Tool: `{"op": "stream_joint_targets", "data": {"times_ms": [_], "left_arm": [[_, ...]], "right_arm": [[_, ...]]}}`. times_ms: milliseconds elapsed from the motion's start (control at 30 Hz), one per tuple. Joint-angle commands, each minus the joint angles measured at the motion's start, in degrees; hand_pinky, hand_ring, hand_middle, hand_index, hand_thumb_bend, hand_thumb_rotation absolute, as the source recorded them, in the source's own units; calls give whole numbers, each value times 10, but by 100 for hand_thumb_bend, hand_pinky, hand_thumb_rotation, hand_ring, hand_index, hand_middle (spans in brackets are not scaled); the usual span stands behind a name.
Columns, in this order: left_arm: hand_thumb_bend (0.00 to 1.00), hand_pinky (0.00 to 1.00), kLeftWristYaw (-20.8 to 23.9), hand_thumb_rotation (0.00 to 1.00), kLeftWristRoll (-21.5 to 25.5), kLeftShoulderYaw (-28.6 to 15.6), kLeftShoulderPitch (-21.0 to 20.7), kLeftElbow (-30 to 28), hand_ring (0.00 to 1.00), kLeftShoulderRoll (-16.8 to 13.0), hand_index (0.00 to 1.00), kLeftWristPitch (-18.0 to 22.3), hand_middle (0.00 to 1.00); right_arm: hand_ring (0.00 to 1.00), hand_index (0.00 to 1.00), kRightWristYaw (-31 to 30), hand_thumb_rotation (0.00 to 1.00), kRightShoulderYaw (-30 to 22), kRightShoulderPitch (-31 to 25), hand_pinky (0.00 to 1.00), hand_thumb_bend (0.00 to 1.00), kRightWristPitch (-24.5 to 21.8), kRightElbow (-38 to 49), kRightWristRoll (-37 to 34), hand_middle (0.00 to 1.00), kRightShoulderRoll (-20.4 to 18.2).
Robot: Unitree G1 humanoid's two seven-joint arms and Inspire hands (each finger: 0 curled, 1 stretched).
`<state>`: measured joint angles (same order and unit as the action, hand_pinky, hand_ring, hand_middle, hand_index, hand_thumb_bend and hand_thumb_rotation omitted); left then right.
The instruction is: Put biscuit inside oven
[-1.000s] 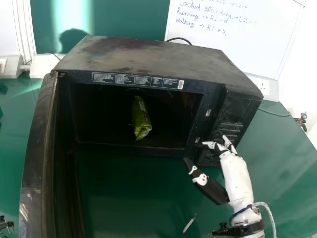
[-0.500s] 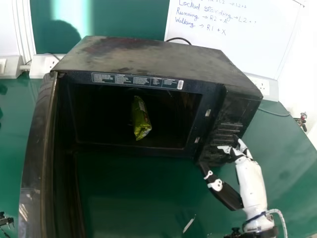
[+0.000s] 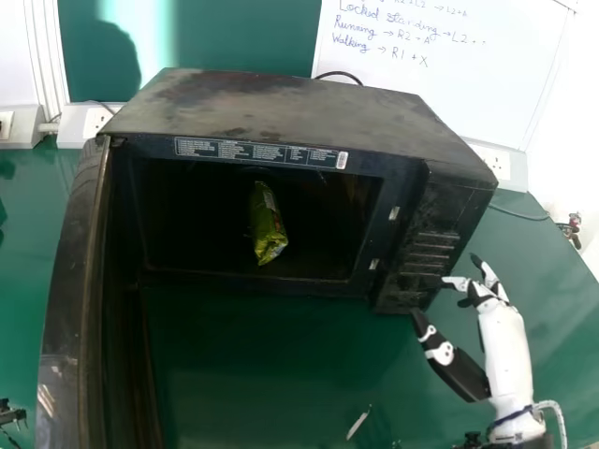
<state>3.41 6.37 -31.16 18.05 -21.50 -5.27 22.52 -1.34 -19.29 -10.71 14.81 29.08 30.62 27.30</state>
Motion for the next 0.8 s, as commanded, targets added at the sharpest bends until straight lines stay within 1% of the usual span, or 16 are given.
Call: {"op": "stream_joint_targets", "data": {"times_ms": [0,67,167,233,300,400,500,600,667,733,767], "left_arm": [[91,99,-3,100,9,-7,-2,11,94,-6,98,19,91],[92,99,-7,100,11,-8,-2,18,94,-9,99,29,91],[93,100,-14,100,19,-9,0,20,94,-13,99,35,91],[93,99,-20,100,26,-9,0,22,94,-16,98,39,91],[94,100,-26,100,34,-6,1,22,94,-17,99,41,91],[94,100,-27,100,38,-3,4,16,94,-13,99,35,91],[92,100,-28,100,41,-3,7,14,93,-15,98,33,91],[92,100,-31,100,46,-5,8,14,93,-17,97,32,91],[92,100,-36,100,53,-4,8,16,93,-18,98,36,91],[92,100,-42,100,60,-2,7,16,93,-18,98,38,91],[92,100,-44,100,62,-2,7,17,93,-18,98,40,92]], "right_arm": [[65,69,-1,60,-14,-11,55,83,7,-7,-14,70,4],[66,70,-5,61,-21,-13,56,84,7,-13,-42,70,-2],[69,71,-8,55,-32,-9,61,86,14,-36,-115,72,-14],[70,72,-12,56,-40,-8,64,83,27,-56,-150,72,-12],[72,74,-33,57,-45,-4,66,82,25,-75,-220,74,-15],[77,77,-71,61,-51,8,72,80,3,-100,-333,78,-22],[82,79,-98,64,-63,16,75,80,-29,-117,-418,80,-26],[85,81,-115,66,-81,23,79,81,-64,-132,-491,82,-30],[87,81,-129,65,-96,32,86,81,-75,-152,-536,84,-32],[89,82,-141,70,-108,41,87,83,-79,-175,-562,86,-30],[90,82,-150,71,-115,46,88,83,-82,-186,-581,87,-31]]}}
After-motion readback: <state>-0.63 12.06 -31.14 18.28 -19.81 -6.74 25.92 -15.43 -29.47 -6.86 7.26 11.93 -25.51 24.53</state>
